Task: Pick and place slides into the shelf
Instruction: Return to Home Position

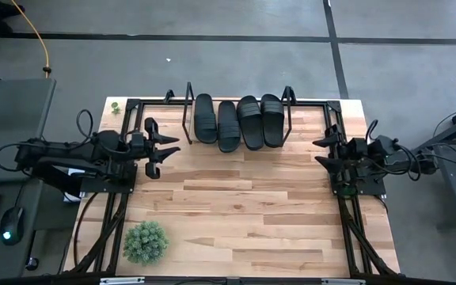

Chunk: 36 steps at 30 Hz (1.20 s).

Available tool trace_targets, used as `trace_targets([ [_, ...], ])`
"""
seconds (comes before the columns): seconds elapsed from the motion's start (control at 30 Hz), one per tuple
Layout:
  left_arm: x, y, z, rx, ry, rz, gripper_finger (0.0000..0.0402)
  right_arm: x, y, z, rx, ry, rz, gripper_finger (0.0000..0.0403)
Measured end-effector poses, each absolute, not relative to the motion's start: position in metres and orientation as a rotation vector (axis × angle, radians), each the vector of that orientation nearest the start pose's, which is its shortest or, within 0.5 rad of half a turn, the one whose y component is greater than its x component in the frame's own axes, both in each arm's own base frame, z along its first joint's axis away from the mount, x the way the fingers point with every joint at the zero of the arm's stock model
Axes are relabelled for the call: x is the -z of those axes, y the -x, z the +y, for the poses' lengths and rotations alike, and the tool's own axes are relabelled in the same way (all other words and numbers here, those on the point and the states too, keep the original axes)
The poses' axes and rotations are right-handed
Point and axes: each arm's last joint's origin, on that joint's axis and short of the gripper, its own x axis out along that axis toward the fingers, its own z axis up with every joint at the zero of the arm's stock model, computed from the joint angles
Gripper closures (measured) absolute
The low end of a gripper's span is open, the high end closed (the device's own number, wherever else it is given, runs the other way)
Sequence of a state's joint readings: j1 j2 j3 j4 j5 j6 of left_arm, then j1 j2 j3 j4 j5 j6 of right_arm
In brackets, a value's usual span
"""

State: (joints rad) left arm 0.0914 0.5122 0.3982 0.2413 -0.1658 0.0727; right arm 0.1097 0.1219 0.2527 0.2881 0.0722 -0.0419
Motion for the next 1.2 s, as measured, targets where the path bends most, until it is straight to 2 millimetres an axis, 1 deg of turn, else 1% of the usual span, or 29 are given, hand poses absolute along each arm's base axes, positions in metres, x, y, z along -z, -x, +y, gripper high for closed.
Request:
trace_targets([
  [0.23, -0.259, -0.125, 0.016, -0.243, -0.045, -0.126, 0.0291, -0.256, -0.085, 0.007, -0.031, -0.006, -0.406, 0.019],
  [0.43, -0.245, -0.118, 0.015, -0.242, -0.039, -0.129, 0.0291, -0.247, -0.088, 0.008, -0.041, -0.049, -0.403, 0.019],
  [0.7, -0.235, -0.112, 0.015, -0.239, -0.014, -0.146, 0.0291, -0.219, -0.094, 0.008, -0.054, -0.106, -0.409, 0.019],
  [0.83, -0.224, -0.112, 0.015, -0.237, 0.009, -0.127, 0.0291, -0.208, -0.096, 0.009, -0.061, -0.138, -0.426, 0.019],
  [1.03, -0.211, -0.113, 0.015, -0.237, 0.018, -0.097, 0.0291, -0.204, -0.097, 0.009, -0.065, -0.169, -0.381, 0.019],
  [1.2, -0.205, -0.114, 0.015, -0.236, 0.034, -0.085, 0.0291, -0.201, -0.099, 0.009, -0.065, -0.186, -0.343, 0.019],
])
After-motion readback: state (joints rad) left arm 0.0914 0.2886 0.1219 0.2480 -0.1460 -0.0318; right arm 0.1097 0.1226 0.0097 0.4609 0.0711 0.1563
